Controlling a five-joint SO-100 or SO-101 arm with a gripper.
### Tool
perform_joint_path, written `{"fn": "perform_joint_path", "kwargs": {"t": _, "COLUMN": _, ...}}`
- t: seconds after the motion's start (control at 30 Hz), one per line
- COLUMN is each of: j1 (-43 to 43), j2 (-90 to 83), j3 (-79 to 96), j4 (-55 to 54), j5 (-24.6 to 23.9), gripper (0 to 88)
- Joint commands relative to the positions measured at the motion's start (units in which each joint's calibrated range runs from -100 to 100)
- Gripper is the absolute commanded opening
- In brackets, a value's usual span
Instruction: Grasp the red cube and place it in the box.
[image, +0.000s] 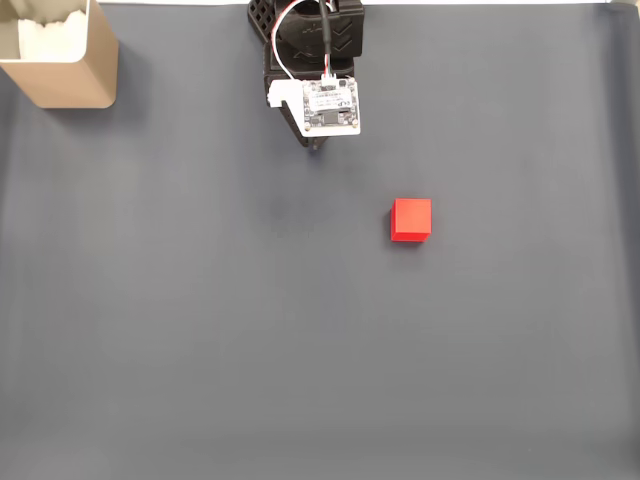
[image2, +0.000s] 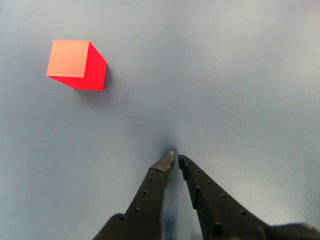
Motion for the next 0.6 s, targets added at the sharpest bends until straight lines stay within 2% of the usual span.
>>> {"fn": "perform_joint_path", "kwargs": {"t": 0.0, "j1": -0.2, "j2": 0.0, "j3": 0.8, "j4": 1.0, "j5": -0.4, "gripper": 0.4}}
{"fn": "perform_joint_path", "kwargs": {"t": 0.57, "j1": -0.2, "j2": 0.0, "j3": 0.8, "j4": 1.0, "j5": -0.6, "gripper": 0.4}}
